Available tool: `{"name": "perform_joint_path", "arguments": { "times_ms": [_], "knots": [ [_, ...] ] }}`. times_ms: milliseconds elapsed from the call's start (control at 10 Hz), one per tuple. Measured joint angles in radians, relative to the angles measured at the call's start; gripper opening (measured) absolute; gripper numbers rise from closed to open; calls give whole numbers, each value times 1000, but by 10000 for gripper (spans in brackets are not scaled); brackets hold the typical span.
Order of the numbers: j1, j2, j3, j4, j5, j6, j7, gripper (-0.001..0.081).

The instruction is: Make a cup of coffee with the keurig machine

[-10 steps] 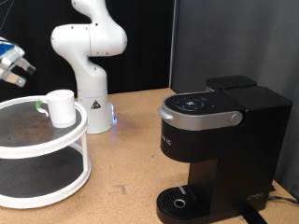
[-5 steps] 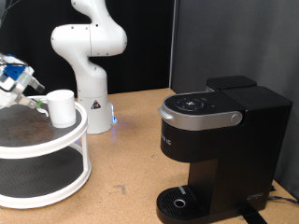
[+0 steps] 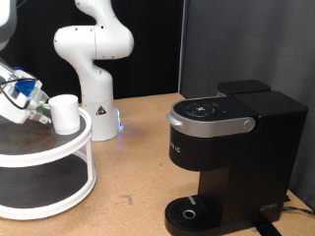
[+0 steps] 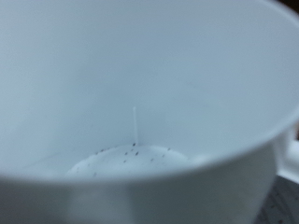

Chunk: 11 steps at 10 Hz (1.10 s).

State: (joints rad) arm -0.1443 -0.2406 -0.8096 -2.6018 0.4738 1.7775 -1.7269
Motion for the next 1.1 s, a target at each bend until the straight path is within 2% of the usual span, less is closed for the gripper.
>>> {"name": "perform_joint_path", "arguments": {
  "times_ms": [300, 400, 500, 600, 700, 800, 900, 1000, 1100],
  "knots": [
    [0, 1, -2, -31, 1, 19, -28, 800],
    [0, 1, -4, -35, 4, 19, -41, 757],
    [0, 1, -5, -39, 8, 19, -51, 620],
    [0, 1, -7, -41, 9, 19, -57, 620],
    [0, 1, -7, -43, 10, 19, -58, 434],
    [0, 1, -7, -44, 10, 19, -58, 434],
    [0, 1, -7, -45, 10, 20, -58, 218],
    [0, 1, -7, -47, 10, 21, -58, 218],
    [0, 1, -7, -48, 10, 24, -58, 86]
  ]
}}
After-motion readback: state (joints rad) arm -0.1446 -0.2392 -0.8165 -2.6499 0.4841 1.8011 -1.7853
